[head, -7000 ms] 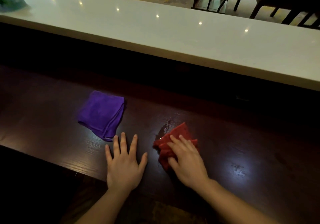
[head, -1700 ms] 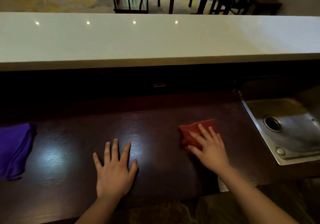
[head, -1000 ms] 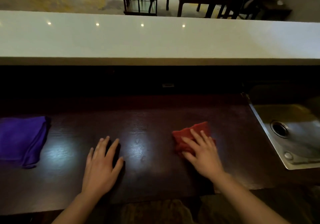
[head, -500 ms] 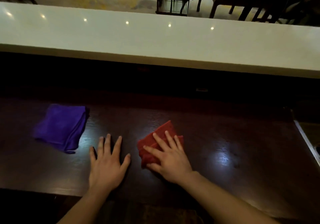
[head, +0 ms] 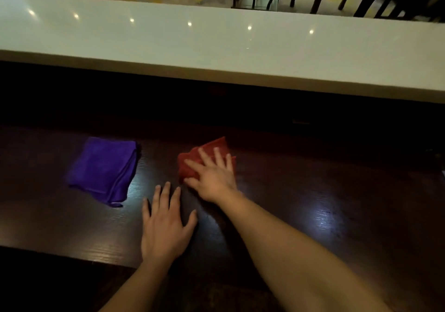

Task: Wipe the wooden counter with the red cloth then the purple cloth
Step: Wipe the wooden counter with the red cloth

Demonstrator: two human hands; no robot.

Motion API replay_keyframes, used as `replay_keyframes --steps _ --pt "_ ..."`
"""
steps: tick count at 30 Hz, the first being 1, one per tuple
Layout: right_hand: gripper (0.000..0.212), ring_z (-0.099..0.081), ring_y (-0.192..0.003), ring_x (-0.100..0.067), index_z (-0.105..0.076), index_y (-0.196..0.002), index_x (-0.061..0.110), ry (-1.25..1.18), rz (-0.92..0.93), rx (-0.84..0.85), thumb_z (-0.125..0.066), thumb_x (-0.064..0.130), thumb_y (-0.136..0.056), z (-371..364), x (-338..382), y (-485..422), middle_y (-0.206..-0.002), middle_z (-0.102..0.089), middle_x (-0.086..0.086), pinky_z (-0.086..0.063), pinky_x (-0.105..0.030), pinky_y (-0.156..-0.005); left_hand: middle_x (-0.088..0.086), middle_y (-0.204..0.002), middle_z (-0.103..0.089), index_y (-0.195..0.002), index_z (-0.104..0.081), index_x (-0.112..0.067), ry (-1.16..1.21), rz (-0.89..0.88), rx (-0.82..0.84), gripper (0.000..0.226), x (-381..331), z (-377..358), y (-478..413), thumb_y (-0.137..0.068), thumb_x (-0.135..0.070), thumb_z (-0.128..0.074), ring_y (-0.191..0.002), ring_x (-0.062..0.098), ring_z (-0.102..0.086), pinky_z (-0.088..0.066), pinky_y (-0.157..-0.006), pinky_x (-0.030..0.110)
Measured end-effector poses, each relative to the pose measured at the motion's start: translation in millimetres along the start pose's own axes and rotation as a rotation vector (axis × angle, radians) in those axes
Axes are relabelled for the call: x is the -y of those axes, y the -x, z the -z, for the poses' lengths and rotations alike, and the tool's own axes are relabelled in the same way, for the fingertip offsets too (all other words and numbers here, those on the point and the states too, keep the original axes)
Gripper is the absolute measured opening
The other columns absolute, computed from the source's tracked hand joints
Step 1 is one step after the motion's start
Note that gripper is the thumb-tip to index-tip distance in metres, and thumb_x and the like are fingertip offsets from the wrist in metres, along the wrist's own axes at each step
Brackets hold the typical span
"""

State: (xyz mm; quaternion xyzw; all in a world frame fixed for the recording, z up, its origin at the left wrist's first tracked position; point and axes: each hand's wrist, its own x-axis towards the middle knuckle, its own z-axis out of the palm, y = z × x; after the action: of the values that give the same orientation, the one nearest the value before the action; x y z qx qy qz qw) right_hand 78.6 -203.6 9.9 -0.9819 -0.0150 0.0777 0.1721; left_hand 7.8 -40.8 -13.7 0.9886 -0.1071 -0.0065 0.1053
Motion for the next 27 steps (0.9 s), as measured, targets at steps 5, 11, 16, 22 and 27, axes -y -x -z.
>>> replay_keyframes --steps 5,11,16,22,27 --pt "0.051 -0.009 -0.147 -0.021 -0.044 -0.135 0.043 -0.02 0.211 0.052 -0.053 0.046 -0.085 6.2 -6.9 20.3 -0.157 -0.024 0.013 0.003 -0.048 -0.116 0.013 -0.15 -0.045 -0.133 -0.052 -0.013 0.099 0.006 -0.075 0.059 6.7 -1.9 -1.4 -0.089 -0.048 -0.036 -0.147 0.025 -0.027 -0.015 -0.121 0.053" --pt "0.058 -0.011 -0.147 -0.022 -0.038 -0.137 0.048 0.098 0.118 -0.037 -0.045 0.055 -0.08 20.2 -125.7 132.8 -0.158 -0.019 0.013 -0.009 -0.051 -0.116 0.013 -0.151 -0.042 -0.135 -0.049 -0.014 0.065 -0.008 -0.076 0.059 2.8 -2.0 -0.9 -0.09 -0.05 -0.036 -0.146 0.028 -0.026 -0.016 -0.119 0.054" --pt "0.054 -0.019 -0.144 -0.032 -0.042 -0.136 0.047 0.106 -0.508 -0.203 -0.055 0.056 -0.084 33.5 -207.5 188.3 -0.157 -0.027 0.006 -0.017 -0.059 -0.114 0.014 -0.153 -0.039 -0.139 -0.045 -0.014 0.019 0.0 -0.045 0.064 -1.6 0.7 0.6 -0.089 -0.054 -0.035 -0.148 0.028 -0.022 -0.012 -0.12 0.055" --pt "0.06 -0.016 -0.145 -0.034 -0.035 -0.138 0.051 0.161 -0.164 -0.129 -0.044 0.064 -0.08 10.4 -115.4 141.9 -0.159 -0.022 0.005 -0.01 -0.054 -0.115 0.011 -0.155 -0.037 -0.14 -0.045 -0.017 0.029 0.033 -0.027 0.064 -4.3 3.8 1.5 -0.089 -0.054 -0.034 -0.149 0.025 -0.019 -0.005 -0.119 0.059" --pt "0.06 -0.006 -0.148 -0.027 -0.033 -0.14 0.044 0.069 0.226 -0.002 -0.042 0.054 -0.082 -5.1 -19.1 69.8 -0.159 -0.02 0.011 0.001 -0.052 -0.117 0.013 -0.15 -0.043 -0.139 -0.043 -0.011 0.102 0.046 -0.079 0.067 -4.9 5.4 1.3 -0.085 -0.048 -0.038 -0.146 0.026 -0.028 -0.013 -0.12 0.059"
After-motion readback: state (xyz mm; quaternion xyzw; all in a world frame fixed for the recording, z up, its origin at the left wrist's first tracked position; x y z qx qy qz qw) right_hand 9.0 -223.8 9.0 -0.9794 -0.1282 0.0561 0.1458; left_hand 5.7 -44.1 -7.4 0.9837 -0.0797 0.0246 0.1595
